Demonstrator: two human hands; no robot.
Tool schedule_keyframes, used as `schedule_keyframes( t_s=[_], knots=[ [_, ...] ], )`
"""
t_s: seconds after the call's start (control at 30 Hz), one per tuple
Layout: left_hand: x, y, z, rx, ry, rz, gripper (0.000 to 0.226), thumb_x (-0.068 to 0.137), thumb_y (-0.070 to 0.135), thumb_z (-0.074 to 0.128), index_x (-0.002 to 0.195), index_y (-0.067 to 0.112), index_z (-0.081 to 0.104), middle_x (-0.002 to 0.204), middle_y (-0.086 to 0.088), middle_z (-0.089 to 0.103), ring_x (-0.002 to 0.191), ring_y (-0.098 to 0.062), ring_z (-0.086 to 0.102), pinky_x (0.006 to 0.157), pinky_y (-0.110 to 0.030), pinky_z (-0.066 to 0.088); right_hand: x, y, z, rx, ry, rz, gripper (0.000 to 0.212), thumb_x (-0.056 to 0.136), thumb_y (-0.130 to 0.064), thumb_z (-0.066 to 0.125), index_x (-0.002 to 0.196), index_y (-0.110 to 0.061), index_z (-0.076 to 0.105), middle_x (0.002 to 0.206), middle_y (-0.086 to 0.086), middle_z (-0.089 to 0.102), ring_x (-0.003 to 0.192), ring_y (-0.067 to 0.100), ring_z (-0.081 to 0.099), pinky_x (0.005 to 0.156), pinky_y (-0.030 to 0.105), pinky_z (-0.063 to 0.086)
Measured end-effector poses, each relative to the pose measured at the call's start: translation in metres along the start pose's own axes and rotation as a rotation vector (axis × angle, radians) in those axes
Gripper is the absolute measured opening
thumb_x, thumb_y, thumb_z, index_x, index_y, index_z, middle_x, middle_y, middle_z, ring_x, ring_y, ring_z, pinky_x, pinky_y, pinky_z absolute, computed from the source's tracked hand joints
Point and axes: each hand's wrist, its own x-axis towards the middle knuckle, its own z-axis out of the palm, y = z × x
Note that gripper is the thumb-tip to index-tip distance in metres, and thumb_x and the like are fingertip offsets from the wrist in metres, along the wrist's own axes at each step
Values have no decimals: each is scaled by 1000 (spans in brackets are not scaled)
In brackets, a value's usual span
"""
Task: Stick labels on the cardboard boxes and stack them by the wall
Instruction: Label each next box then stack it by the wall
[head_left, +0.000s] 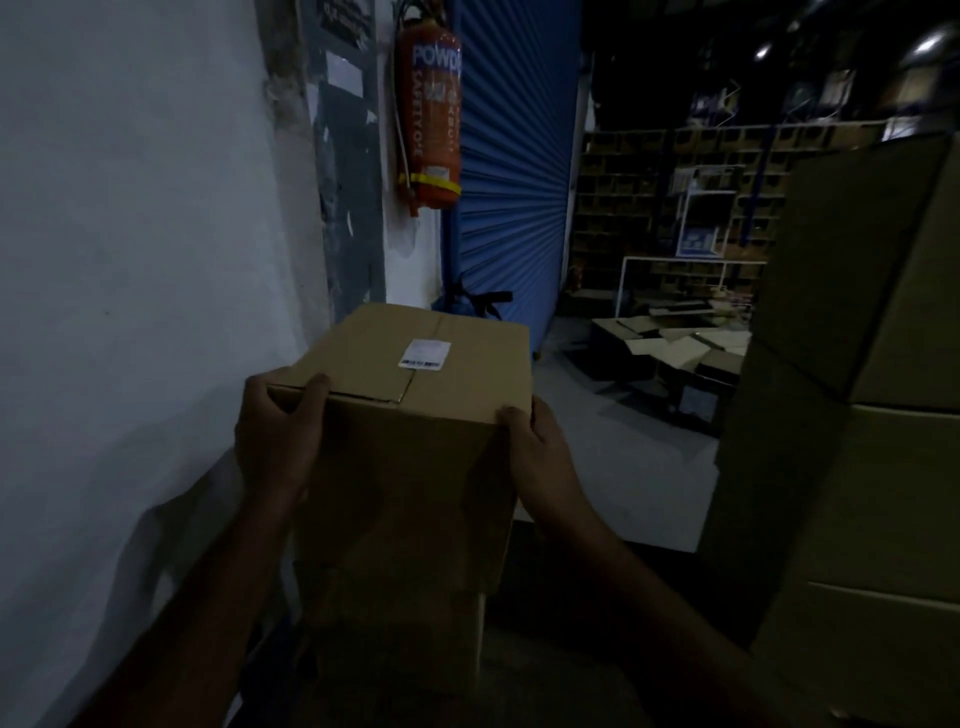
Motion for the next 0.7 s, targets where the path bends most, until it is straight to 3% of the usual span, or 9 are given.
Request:
schedule_keyframes(
  t_s=[0.1,0.17,0.23,0.33,0.4,0.5,0.63,0.7],
  knots=[
    [-47,23,-4,-99,6,44,46,91,38,65,128,16,50,128,-6,57,106,-19,53,85,-35,42,-33,-10,-41,18,35,-46,26,100,-30,39,124,-26,48,111,-11,57,97,-2,53,77,19,42],
    [-78,33,-3,-143,-20,61,45,89,39,66,125,19,47,128,-5,54,108,-21,54,85,-37,47,-59,-15,-72,39,51,-35,26,101,-34,38,127,-35,41,108,-19,51,96,-6,49,76,19,39],
    [-114,42,-3,-152,-38,87,44,89,37,68,122,17,46,125,-5,54,105,-21,54,79,-31,48,-89,-17,-106,62,67,-4,33,100,-39,38,133,-40,36,109,-23,46,98,-5,47,80,23,39],
    [-175,56,3,-165,-65,100,44,89,30,69,122,10,48,123,-7,54,101,-15,51,65,-11,38,-134,-13,-158,82,109,60,33,99,-42,39,131,-46,36,111,-23,45,106,4,47,93,35,40],
    [-217,63,10,-190,-112,77,45,89,26,70,124,8,47,123,-7,53,98,-13,51,60,-9,39,-164,-5,-192,68,155,104,37,98,-42,40,135,-41,39,120,-18,48,112,9,48,98,41,41],
    [-276,63,22,-197,-200,82,45,89,27,70,124,11,47,121,-6,54,88,-8,53,65,-13,37,-208,10,-241,71,228,157,44,97,-42,42,140,-35,39,131,-11,51,116,11,51,98,42,44],
    [-350,50,43,-202,-355,61,51,79,54,70,116,29,46,120,-2,55,104,-20,57,82,-37,50,-260,36,-303,88,319,251,43,95,-42,46,137,-41,40,128,-11,52,113,11,52,95,42,46],
    [-387,47,55,-203,-418,51,49,79,56,70,113,31,45,116,1,56,104,-21,59,82,-40,52,-283,47,-333,81,356,294,44,95,-42,46,138,-40,39,133,-8,51,116,15,51,99,48,44]
  ],
)
